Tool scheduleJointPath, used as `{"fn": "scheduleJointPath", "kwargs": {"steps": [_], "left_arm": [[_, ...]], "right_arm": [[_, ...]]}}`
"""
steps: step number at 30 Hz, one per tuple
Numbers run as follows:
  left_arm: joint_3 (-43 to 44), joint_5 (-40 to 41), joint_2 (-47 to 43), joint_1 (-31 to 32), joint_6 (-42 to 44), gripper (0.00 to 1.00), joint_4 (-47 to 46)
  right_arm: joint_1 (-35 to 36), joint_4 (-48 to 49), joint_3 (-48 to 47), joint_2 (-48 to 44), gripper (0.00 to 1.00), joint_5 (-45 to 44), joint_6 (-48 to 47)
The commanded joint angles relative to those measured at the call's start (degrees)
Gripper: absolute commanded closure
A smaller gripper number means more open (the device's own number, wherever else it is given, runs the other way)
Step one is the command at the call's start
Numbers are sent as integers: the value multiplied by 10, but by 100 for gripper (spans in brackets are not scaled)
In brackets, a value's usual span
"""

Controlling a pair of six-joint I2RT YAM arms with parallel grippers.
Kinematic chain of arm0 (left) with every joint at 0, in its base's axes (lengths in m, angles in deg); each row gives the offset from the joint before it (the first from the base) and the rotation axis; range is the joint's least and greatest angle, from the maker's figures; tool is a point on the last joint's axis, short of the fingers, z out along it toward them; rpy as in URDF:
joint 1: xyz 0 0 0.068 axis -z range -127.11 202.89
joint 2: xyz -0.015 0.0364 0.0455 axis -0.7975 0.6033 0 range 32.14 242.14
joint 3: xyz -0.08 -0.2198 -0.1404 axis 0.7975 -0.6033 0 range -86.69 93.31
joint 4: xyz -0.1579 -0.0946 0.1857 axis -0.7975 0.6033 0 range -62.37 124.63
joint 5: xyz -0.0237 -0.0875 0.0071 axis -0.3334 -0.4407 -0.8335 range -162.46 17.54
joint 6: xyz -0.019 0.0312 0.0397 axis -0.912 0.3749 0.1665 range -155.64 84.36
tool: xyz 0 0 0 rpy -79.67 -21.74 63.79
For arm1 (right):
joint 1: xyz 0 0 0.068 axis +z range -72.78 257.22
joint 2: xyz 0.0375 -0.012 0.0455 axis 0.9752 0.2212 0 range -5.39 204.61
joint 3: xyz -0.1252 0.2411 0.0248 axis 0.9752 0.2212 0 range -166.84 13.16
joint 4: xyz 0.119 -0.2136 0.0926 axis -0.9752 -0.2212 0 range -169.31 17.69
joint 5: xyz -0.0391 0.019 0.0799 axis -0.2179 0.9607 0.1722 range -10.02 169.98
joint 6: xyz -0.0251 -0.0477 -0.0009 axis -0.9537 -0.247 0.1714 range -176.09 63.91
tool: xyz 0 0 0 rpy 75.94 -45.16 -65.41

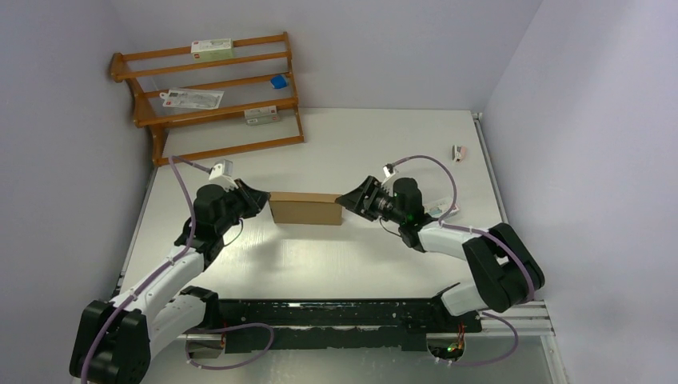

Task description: Fold the paper box

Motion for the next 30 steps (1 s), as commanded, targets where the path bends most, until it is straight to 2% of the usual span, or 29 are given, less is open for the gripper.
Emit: {"fn": "scheduleJointPath", "kwargs": {"steps": [1,5,8,15,19,24,30], "left_arm": [[-23,74,30,24,43,87,158],[-21,78,23,31,40,87,160],[-20,71,11,31,34,87,159],[-1,48,-9,30,17,80,172],[5,-1,-29,16,-7,67,157],[4,-80,-37,-14,-32,53,114],[-22,-143,-15,-17,-62,50,55]], "right_arm": [[-3,-27,-31,22,32,24,-11],[-2,-19,-37,31,31,28,-10],[-2,-29,-33,42,38,17,-26],[-3,25,23,112,62,32,-44],[-4,55,43,142,74,43,-46],[-5,42,34,138,78,42,-58],[-6,32,27,133,80,40,-59]]}}
